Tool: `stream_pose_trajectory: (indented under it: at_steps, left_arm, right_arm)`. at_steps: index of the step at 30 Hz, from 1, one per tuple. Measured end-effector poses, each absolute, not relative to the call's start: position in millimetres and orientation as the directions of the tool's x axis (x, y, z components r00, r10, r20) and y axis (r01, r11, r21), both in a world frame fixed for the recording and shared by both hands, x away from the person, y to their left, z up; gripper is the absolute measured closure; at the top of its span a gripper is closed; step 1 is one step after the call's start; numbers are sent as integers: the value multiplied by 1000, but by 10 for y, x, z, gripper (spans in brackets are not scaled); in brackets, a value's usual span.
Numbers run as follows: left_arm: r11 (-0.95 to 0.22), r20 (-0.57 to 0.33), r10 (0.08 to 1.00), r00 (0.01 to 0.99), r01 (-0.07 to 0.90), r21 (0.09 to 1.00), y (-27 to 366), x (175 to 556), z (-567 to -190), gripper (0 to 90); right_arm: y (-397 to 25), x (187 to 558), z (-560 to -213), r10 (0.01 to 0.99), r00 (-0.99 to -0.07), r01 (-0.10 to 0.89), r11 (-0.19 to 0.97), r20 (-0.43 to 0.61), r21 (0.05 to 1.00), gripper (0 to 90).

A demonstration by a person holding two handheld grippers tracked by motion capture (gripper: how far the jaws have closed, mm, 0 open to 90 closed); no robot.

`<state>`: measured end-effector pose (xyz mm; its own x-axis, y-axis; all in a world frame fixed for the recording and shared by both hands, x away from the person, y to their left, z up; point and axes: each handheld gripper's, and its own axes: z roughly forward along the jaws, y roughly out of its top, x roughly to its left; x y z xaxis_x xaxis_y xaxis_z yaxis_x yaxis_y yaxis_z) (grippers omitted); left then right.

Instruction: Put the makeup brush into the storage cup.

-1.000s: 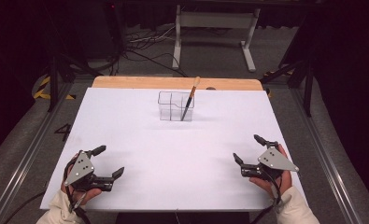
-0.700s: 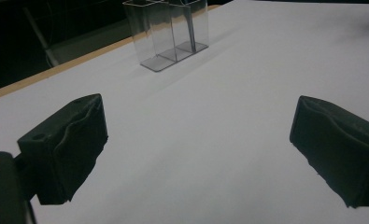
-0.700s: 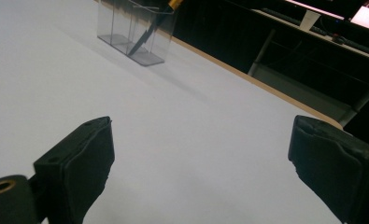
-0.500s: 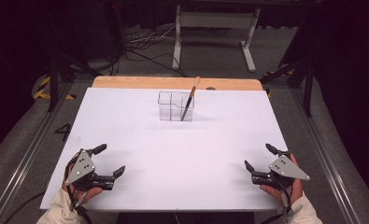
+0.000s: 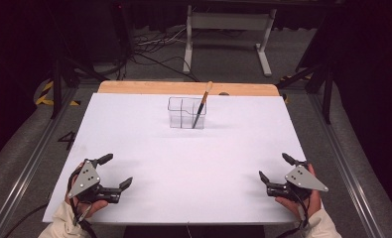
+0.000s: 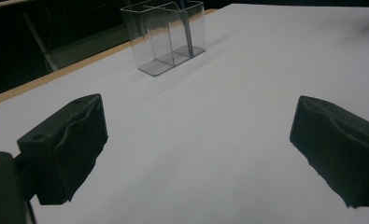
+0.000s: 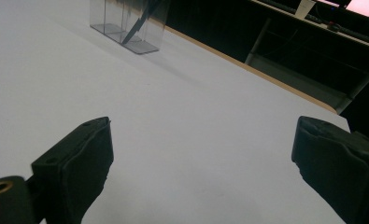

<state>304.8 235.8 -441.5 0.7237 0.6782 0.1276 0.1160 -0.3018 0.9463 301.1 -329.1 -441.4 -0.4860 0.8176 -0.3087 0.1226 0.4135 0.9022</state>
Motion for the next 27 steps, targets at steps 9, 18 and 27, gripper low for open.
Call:
stream_pose_trajectory:
  at_steps: [9,18,27]
  left_arm:
    - [-313,130,677,725,123,942,2349,3073,-4427,49]
    - [-315,132,676,725,122,941,2355,3071,-4423,49]
    - [-313,128,678,724,126,941,2354,3083,-4429,49]
  right_arm:
    - [-3291,3018,-4419,818,-493,127,403,-295,906,63]
    - [-3288,3015,-4418,819,-492,122,401,-296,908,63]
    - [-3301,3019,-4414,820,-492,120,397,-293,910,63]
